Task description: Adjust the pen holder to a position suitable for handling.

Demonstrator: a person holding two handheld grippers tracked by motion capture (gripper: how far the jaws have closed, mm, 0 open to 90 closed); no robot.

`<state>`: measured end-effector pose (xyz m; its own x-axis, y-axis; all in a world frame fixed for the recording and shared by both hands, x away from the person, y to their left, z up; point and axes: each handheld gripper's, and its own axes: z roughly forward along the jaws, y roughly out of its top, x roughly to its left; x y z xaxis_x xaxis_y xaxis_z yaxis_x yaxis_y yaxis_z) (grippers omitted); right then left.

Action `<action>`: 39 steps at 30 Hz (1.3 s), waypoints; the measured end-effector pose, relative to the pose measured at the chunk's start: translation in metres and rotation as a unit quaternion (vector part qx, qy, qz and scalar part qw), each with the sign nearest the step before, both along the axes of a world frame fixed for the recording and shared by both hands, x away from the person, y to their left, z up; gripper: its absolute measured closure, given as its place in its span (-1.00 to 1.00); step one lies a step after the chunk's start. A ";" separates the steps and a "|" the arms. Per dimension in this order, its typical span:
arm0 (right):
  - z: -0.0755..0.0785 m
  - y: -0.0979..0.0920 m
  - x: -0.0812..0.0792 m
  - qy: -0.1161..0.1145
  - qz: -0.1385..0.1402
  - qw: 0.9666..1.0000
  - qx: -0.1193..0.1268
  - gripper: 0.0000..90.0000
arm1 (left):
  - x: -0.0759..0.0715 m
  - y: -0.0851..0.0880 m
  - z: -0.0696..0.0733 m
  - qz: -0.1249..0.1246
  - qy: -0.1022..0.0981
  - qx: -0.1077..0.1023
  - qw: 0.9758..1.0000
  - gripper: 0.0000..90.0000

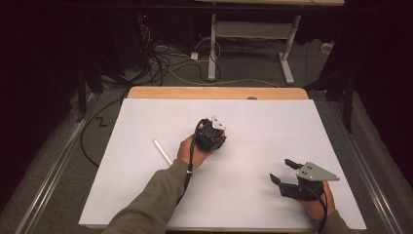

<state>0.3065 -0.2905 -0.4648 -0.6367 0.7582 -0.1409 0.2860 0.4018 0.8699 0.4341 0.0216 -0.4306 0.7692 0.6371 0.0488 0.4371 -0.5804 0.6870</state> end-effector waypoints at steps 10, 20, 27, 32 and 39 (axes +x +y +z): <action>0.000 0.000 0.000 0.002 0.000 1.000 -0.001 -0.43 | 0.004 -0.004 -0.003 0.004 -0.008 -0.002 1.000 0.67; -0.001 0.000 0.001 0.005 0.001 1.000 -0.005 -0.43 | 0.002 0.001 0.003 -0.009 -0.014 -0.005 1.000 0.52; -0.001 0.001 0.001 0.006 0.002 1.000 -0.005 -0.43 | -0.003 0.003 0.009 -0.022 -0.022 -0.003 1.000 0.38; -0.001 0.000 0.001 0.004 0.002 1.000 -0.005 -0.43 | -0.006 0.010 0.015 -0.037 -0.031 -0.003 0.999 0.33; -0.001 0.000 0.001 0.007 0.001 1.000 -0.006 -0.43 | -0.011 0.019 0.018 -0.050 -0.045 0.002 0.998 0.27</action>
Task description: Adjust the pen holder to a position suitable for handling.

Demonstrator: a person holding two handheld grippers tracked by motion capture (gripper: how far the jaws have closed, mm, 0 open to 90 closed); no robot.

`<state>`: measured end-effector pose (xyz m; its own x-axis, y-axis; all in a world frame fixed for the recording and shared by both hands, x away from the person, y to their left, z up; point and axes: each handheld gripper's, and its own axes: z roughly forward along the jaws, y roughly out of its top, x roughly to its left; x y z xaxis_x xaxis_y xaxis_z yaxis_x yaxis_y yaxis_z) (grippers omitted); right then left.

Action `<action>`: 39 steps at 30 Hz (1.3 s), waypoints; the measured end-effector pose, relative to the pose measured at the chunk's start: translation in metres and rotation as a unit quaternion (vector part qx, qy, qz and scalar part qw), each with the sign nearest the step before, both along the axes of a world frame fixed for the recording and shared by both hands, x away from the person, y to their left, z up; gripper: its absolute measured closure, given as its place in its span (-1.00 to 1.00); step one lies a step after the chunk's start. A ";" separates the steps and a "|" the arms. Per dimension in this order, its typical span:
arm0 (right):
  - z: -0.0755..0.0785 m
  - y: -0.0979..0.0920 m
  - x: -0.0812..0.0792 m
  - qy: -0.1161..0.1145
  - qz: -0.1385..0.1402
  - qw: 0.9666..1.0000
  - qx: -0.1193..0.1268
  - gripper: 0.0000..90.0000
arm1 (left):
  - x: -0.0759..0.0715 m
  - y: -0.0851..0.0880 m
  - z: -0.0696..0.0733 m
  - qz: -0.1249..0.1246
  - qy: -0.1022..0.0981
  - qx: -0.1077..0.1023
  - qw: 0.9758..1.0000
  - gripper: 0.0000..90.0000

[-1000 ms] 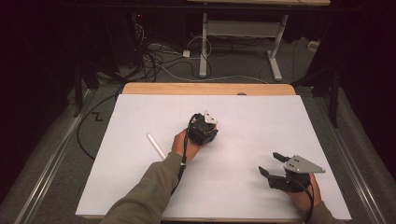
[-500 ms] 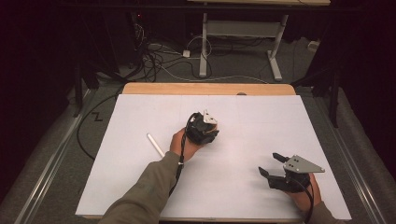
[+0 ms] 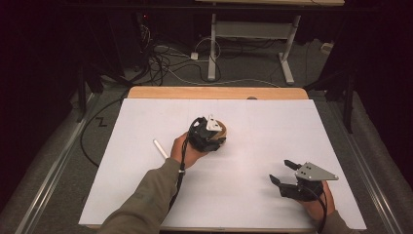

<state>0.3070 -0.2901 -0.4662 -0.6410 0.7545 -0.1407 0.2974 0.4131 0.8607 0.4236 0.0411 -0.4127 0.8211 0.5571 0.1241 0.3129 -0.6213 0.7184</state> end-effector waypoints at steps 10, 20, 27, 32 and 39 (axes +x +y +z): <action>0.000 -0.001 0.000 0.000 0.000 1.000 0.004 -0.43 | -0.010 0.012 0.008 -0.010 -0.032 0.009 0.999 0.21; 0.001 -0.002 0.000 -0.002 -0.004 1.000 0.001 -0.43 | -0.032 0.019 0.009 -0.049 -0.082 0.048 0.994 0.08; 0.002 -0.003 0.000 0.001 -0.006 1.000 0.000 -0.43 | -0.046 0.035 0.005 -0.062 -0.091 0.039 0.993 -0.13; 0.003 -0.003 0.001 0.001 -0.004 1.000 0.002 -0.43 | -0.055 0.052 -0.001 -0.071 -0.093 0.033 0.993 -0.25; 0.002 -0.002 0.001 0.006 0.004 1.000 0.003 -0.43 | -0.070 0.079 -0.012 -0.066 -0.092 0.010 0.993 -0.34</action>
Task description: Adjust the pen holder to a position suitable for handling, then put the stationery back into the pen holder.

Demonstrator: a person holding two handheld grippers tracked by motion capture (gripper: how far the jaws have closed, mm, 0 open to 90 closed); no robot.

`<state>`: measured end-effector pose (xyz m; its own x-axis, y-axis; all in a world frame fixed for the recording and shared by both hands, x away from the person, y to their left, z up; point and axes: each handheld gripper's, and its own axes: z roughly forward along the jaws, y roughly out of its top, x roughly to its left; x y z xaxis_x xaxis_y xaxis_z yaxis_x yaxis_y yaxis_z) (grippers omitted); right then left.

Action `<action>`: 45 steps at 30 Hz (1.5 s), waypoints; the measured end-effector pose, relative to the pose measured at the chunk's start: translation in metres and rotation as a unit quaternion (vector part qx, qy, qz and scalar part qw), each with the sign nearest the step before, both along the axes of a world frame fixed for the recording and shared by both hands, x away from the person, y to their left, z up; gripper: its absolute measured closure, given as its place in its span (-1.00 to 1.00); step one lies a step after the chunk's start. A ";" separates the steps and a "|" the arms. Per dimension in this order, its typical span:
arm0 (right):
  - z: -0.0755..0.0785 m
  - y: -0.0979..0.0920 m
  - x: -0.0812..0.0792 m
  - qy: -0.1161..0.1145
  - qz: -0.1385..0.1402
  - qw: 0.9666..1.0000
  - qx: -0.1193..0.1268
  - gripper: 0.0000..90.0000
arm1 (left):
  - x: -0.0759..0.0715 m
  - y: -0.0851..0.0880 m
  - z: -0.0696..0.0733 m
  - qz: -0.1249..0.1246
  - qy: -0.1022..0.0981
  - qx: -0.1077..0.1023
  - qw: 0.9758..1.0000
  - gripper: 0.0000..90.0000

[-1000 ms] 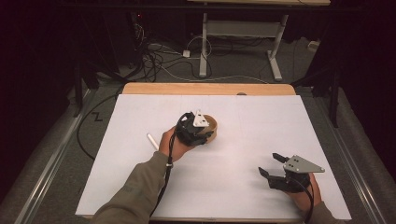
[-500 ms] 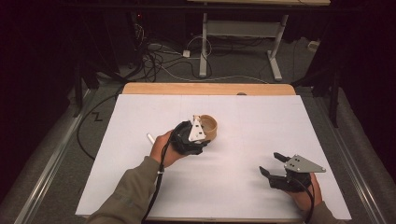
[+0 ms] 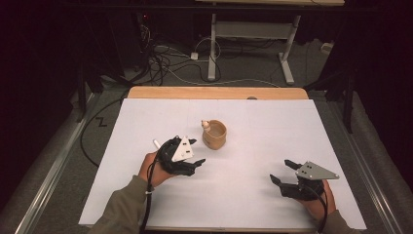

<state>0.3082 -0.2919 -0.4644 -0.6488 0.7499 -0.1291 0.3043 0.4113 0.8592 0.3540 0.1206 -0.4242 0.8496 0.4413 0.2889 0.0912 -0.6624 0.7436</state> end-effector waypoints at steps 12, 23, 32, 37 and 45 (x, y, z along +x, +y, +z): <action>0.000 0.000 -0.001 0.000 0.010 1.000 0.001 -0.43 | -0.019 0.035 -0.008 0.008 0.002 -0.003 1.000 -0.44; 0.000 0.001 -0.002 0.003 0.015 1.000 -0.001 -0.43 | -0.024 0.068 -0.011 0.029 0.009 0.026 0.999 -0.46; -0.004 0.004 -0.002 0.013 0.022 1.000 -0.009 -0.43 | -0.005 0.082 -0.011 -0.022 0.051 0.146 0.988 -0.46; -0.004 0.004 -0.003 0.014 0.021 1.000 -0.011 -0.43 | 0.010 0.074 -0.013 -0.062 0.078 0.221 0.970 -0.46; -0.005 0.005 -0.003 0.017 0.026 0.999 -0.012 -0.43 | 0.038 0.053 -0.013 -0.116 0.115 0.281 0.946 -0.40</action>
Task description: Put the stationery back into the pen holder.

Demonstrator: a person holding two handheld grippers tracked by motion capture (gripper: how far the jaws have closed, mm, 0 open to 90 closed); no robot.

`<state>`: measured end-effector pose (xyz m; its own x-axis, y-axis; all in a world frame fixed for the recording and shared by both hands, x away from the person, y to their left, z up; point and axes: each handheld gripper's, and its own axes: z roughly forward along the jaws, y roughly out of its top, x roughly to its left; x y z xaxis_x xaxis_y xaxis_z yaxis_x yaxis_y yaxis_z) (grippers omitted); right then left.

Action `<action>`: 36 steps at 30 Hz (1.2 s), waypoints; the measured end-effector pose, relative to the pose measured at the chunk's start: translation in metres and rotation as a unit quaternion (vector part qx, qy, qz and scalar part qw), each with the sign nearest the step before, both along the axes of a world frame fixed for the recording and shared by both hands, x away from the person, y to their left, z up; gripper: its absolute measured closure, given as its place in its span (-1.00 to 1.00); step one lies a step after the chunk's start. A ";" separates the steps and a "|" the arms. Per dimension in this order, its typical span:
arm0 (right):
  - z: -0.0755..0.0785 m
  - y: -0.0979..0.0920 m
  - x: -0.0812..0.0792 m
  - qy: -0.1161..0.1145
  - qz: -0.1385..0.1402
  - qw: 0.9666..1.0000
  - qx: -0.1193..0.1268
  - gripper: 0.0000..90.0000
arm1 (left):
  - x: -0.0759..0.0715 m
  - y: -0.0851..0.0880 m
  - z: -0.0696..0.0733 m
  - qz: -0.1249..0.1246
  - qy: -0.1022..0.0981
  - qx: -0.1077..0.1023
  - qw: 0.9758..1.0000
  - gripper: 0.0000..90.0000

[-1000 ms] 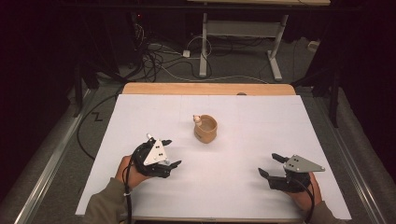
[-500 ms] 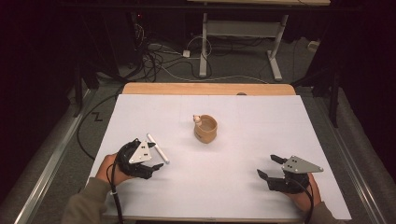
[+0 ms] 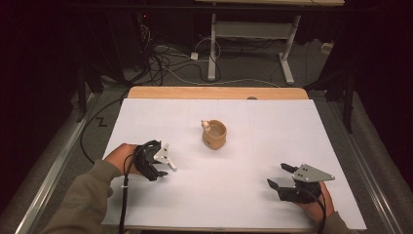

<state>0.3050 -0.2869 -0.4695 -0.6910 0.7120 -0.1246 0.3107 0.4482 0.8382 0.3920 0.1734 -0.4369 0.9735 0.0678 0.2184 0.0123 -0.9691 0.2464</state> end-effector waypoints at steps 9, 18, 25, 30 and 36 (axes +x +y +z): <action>0.000 -0.001 0.000 0.003 0.006 1.000 0.006 -0.43 | 0.026 -0.023 -0.005 -0.041 0.052 0.048 0.997 -0.20; 0.000 -0.002 0.001 0.005 0.008 1.000 0.009 -0.43 | 0.035 -0.036 -0.003 -0.115 0.107 0.096 0.983 0.31; -0.001 -0.002 0.000 0.005 0.010 1.000 0.009 -0.43 | 0.034 -0.038 -0.003 -0.153 0.100 0.109 0.977 0.68; 0.000 -0.002 0.000 0.004 0.010 1.000 0.009 -0.43 | 0.030 -0.040 0.000 -0.155 0.073 0.118 0.978 0.69; 0.000 -0.003 0.000 0.003 0.010 1.000 0.013 -0.43 | 0.027 -0.032 0.010 -0.135 0.022 0.106 0.985 0.69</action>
